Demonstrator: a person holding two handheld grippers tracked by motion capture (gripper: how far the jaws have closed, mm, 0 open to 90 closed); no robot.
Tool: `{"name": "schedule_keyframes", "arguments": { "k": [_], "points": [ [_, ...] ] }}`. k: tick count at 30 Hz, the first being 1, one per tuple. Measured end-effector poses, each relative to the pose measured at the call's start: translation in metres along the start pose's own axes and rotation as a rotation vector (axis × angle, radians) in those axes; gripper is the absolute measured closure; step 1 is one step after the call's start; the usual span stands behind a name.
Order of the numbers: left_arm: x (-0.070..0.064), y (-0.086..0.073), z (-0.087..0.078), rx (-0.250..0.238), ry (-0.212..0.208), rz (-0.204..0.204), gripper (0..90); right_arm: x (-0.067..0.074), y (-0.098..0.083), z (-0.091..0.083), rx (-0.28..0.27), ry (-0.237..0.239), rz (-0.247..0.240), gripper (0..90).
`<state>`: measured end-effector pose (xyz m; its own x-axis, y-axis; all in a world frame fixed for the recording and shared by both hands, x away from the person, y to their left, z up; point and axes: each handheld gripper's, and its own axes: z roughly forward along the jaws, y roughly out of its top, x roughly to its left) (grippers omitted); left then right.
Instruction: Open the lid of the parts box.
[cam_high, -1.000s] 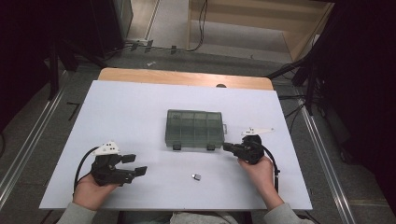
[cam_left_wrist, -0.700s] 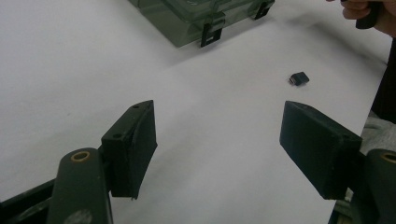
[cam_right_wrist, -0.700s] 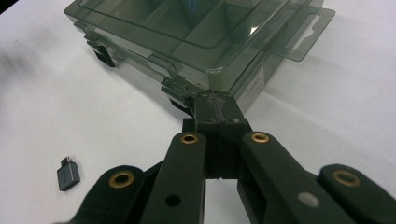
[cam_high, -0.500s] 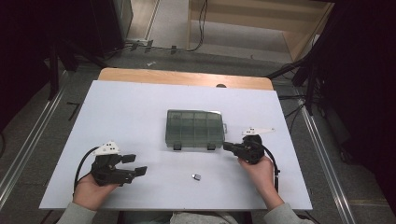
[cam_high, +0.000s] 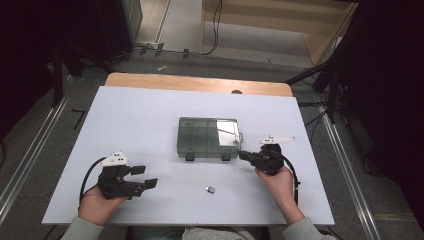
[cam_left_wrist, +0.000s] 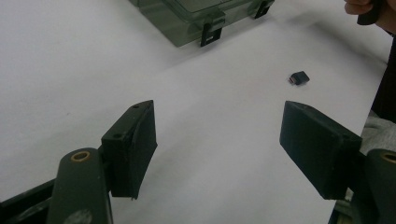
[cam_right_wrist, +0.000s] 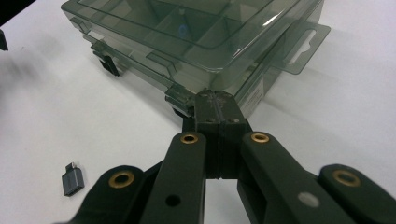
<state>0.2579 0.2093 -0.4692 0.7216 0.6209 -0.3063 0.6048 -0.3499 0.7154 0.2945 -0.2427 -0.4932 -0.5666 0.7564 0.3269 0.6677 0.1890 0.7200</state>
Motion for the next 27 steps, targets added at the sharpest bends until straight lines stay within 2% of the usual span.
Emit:
{"name": "schedule_keyframes", "arguments": {
  "k": [9,27],
  "points": [
    [0.000,0.000,0.000,0.000,-0.003,0.000,27.3,0.000,0.009,-0.002,-0.015,0.003,-0.018,87.6],
    [0.000,0.000,0.000,0.000,0.000,0.001,27.3,-0.003,0.020,0.000,-0.031,0.015,-0.018,87.6]
  ]
}}
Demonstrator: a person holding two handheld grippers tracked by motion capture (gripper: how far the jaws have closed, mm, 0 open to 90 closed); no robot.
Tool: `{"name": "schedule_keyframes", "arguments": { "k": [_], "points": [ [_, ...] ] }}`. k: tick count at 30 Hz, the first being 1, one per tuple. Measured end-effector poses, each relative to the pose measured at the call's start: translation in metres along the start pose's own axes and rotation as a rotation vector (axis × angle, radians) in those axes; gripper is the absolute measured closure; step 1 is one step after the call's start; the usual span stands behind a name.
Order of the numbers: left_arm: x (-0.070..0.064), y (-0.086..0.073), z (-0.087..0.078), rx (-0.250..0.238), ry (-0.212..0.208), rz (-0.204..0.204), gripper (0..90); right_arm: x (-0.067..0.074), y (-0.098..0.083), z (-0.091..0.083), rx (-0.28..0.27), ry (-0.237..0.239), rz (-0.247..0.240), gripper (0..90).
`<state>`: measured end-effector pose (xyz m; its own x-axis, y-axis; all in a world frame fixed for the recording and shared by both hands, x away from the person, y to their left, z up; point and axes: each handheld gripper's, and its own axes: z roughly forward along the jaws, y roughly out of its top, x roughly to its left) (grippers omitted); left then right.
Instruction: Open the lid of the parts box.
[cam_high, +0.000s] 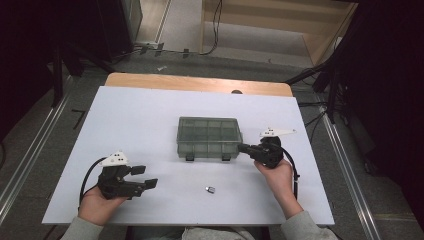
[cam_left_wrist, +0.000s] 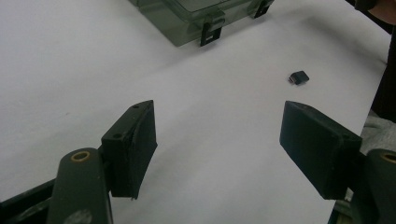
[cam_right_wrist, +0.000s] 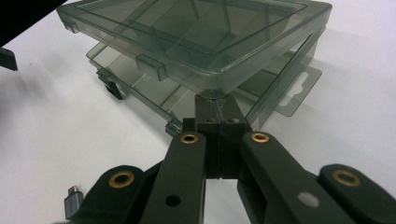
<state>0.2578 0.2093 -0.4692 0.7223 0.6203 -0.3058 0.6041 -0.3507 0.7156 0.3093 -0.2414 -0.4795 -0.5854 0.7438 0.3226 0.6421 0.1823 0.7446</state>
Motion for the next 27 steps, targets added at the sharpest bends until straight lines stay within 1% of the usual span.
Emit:
{"name": "schedule_keyframes", "arguments": {
  "k": [8,11,16,27],
  "points": [
    [0.000,0.000,0.001,0.000,0.003,-0.002,27.3,0.000,0.005,-0.001,-0.031,-0.001,-0.006,87.6],
    [0.000,0.000,0.001,0.002,0.003,0.001,27.3,0.000,0.008,-0.001,-0.028,0.002,0.007,87.6],
    [0.000,0.000,0.001,0.004,0.003,-0.001,27.3,0.000,0.012,-0.001,-0.036,0.004,0.007,87.7],
    [0.000,0.001,0.003,0.008,-0.001,-0.004,27.3,-0.001,0.021,0.001,-0.029,0.001,0.012,87.6]
  ]
}}
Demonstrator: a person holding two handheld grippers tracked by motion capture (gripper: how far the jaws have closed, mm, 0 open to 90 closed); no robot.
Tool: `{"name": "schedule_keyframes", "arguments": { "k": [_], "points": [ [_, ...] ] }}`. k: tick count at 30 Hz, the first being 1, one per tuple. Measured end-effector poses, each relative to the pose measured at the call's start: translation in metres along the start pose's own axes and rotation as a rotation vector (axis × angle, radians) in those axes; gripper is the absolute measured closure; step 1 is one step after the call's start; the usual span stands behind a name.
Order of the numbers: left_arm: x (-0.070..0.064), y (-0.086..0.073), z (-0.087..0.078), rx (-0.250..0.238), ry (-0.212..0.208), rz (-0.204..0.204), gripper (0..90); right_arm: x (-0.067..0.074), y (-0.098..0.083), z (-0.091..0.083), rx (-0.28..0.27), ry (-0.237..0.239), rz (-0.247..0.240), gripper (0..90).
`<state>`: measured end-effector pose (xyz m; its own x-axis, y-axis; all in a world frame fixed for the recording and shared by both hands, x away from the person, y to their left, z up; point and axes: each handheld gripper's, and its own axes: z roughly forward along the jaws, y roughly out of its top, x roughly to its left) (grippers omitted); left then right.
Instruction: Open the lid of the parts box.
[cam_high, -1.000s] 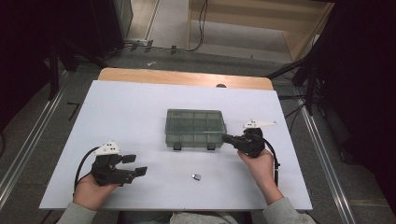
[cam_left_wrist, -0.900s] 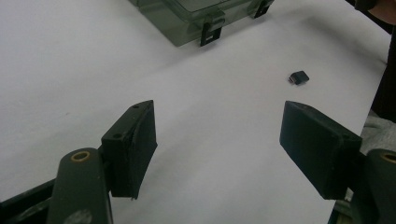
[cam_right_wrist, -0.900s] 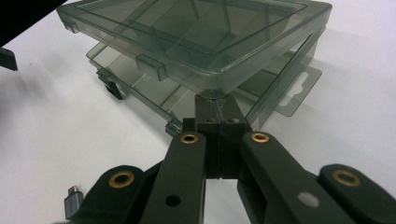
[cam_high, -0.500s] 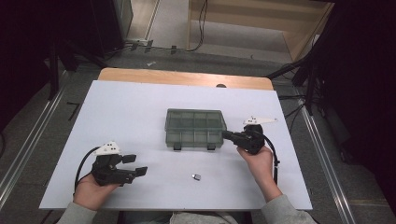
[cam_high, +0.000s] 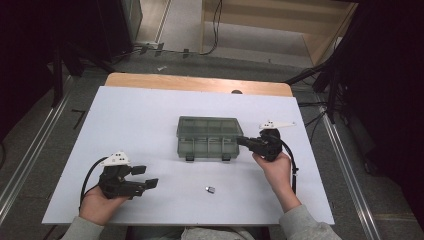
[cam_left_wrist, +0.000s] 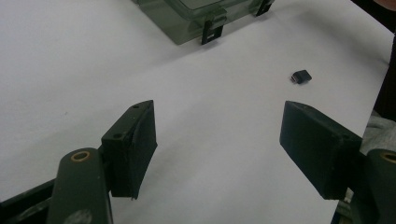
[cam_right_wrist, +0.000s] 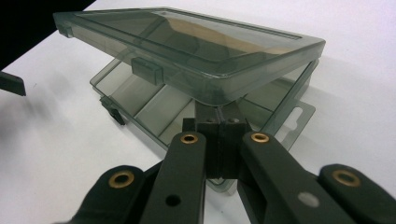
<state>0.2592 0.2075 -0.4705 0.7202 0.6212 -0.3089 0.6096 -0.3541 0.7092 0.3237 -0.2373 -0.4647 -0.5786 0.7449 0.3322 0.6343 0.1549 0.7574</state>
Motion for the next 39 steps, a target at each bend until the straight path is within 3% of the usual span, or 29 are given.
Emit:
{"name": "schedule_keyframes", "arguments": {
  "k": [25,39],
  "points": [
    [0.003,0.003,0.008,0.000,0.011,-0.021,27.3,-0.005,0.021,0.005,-0.008,0.004,0.015,87.6],
    [0.006,0.024,0.021,0.008,0.016,-0.020,27.3,-0.006,0.022,0.005,-0.005,0.004,0.025,87.7]
  ]
}}
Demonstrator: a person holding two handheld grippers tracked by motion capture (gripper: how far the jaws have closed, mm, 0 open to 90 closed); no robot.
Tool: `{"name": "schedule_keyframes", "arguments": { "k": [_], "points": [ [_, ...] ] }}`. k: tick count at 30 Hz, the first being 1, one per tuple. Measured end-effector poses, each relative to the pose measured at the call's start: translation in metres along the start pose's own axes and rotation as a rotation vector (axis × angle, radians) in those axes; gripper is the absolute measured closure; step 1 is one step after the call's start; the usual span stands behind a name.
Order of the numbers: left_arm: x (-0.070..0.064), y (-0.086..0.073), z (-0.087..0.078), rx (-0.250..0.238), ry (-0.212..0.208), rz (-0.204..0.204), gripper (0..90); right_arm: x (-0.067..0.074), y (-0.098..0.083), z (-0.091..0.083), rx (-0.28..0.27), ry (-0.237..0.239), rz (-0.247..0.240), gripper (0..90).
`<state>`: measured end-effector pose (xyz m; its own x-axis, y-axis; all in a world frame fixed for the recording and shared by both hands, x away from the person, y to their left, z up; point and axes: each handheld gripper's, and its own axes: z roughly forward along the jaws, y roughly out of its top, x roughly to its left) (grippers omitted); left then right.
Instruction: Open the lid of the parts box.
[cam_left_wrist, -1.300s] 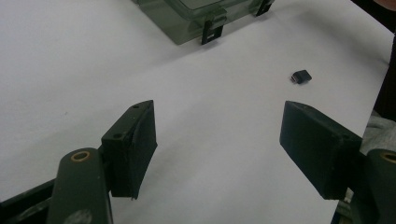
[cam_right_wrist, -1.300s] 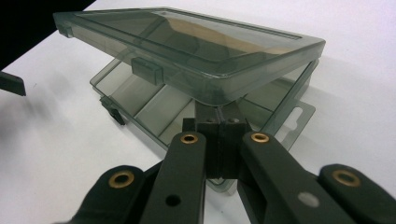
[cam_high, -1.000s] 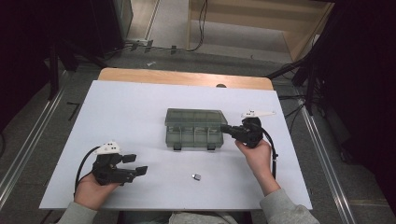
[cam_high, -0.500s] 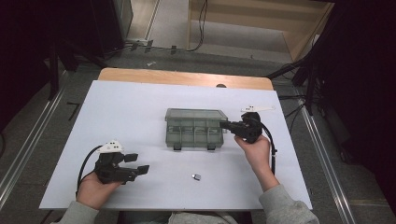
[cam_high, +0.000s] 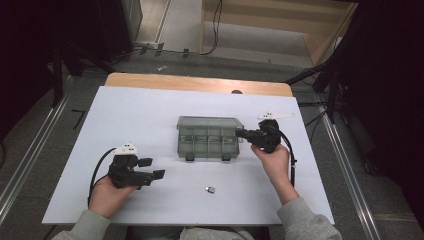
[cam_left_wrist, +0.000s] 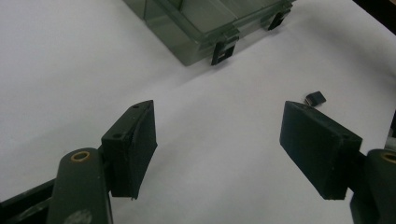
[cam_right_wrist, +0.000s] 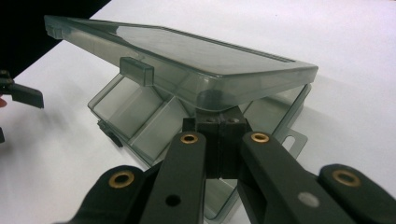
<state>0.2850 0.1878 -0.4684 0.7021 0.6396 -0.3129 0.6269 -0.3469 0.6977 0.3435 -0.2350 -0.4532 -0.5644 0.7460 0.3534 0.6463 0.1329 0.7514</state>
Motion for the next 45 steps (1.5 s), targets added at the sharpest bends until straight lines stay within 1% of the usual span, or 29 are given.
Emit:
{"name": "schedule_keyframes", "arguments": {
  "k": [2,7,9,18,21,23,24,26,27,33,34,36,38,41,42,45],
  "points": [
    [0.001,0.004,0.002,-0.005,-0.006,0.001,27.3,0.000,0.000,0.000,0.002,-0.002,-0.002,87.7],
    [0.002,0.014,0.006,-0.022,-0.002,0.001,27.2,0.000,0.001,0.000,0.004,-0.001,0.000,87.7],
    [0.003,0.018,0.007,-0.023,-0.006,0.005,27.2,0.000,0.001,0.000,0.004,-0.001,-0.001,87.7],
    [0.004,0.036,0.016,-0.021,0.005,0.024,27.2,0.001,0.002,-0.001,-0.003,0.003,-0.002,87.6],
    [0.005,0.041,0.020,-0.016,-0.001,0.028,27.2,0.001,0.003,-0.001,-0.004,0.006,-0.002,87.7],
    [0.007,0.043,0.024,-0.018,0.002,0.023,27.2,0.001,0.003,-0.001,-0.001,0.006,-0.004,87.6],
    [0.009,0.044,0.025,-0.024,-0.001,0.014,27.2,0.001,0.003,-0.001,-0.001,0.007,-0.005,87.6],
    [0.010,0.047,0.028,-0.018,0.000,0.013,27.2,0.001,0.003,-0.001,0.000,0.006,-0.008,87.7],
    [0.010,0.050,0.030,-0.015,0.007,0.021,27.2,0.002,0.003,-0.001,-0.002,0.008,-0.009,87.6],
    [0.010,0.061,0.035,-0.019,0.015,0.029,27.1,0.001,0.004,-0.001,-0.003,0.011,-0.007,87.7],
    [0.010,0.062,0.036,-0.022,0.012,0.023,27.1,0.001,0.004,-0.001,-0.003,0.011,-0.008,87.6],
    [0.011,0.065,0.039,-0.016,0.013,0.028,27.1,0.001,0.004,0.000,-0.001,0.012,-0.009,87.6],
    [0.012,0.067,0.042,-0.005,0.024,0.038,27.1,0.002,0.004,0.000,0.000,0.012,-0.007,87.6],
    [0.014,0.069,0.046,0.002,0.025,0.030,27.1,0.002,0.004,0.001,0.000,0.012,-0.010,87.6],
    [0.015,0.069,0.047,0.007,0.025,0.033,27.1,0.002,0.004,0.001,0.000,0.012,-0.009,87.6],
    [0.018,0.073,0.050,0.002,0.024,0.021,27.1,0.002,0.004,0.001,0.001,0.014,-0.008,87.7]
  ]
}}
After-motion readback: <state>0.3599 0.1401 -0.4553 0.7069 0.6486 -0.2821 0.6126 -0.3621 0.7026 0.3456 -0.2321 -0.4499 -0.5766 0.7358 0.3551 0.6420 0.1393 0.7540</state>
